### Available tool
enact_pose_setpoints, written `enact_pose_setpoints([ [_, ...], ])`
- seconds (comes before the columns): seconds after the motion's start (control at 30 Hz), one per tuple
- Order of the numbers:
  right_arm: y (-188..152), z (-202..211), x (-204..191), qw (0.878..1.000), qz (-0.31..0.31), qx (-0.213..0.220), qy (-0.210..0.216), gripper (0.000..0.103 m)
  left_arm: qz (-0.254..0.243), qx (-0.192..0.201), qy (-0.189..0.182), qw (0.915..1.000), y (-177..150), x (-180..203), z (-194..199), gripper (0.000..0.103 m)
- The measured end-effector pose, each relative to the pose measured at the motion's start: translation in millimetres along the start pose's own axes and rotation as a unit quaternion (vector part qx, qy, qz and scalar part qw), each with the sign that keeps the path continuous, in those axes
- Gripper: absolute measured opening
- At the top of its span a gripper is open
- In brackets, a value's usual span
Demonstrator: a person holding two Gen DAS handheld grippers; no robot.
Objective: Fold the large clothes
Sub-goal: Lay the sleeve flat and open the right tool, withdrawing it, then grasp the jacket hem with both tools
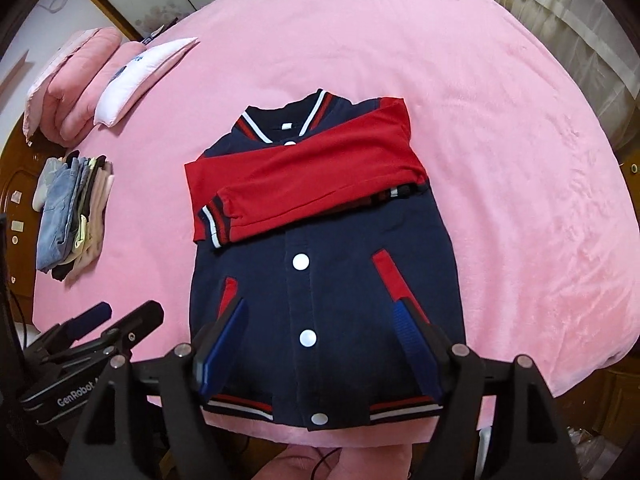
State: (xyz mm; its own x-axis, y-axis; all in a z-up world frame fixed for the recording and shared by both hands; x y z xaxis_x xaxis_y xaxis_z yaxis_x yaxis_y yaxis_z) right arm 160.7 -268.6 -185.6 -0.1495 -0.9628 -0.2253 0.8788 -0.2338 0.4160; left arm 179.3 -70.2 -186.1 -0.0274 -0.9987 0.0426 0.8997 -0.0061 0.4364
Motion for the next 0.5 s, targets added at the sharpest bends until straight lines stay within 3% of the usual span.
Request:
enact_pose_setpoints([
  [0.17, -13, 0, 3, 1.0, -0.002, -0.001, 0.007, 0.075, 0.0, 0.0, 0.002, 1.0, -14, 1, 4, 0.091],
  [0.5, -62, -4, 39, 0.999, -0.021, -0.026, 0.026, 0.075, 0.05, -0.047, -0.013, 0.9975, -73, -23, -20, 0.091],
])
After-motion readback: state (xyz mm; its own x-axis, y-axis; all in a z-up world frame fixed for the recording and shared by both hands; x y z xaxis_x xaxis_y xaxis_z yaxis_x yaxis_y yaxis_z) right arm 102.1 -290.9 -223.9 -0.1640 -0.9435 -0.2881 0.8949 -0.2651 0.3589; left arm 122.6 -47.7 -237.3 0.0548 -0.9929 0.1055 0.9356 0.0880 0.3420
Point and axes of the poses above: each gripper's, at about its wrist camera, not at the fingertips, and z roughly against the way its jaws point, x to its right, y to its top, the point moved 4 cm from there along -z, roughly the way its jaws point, and after that the axes turned 11 degrees about x, right-handed, at the moved point
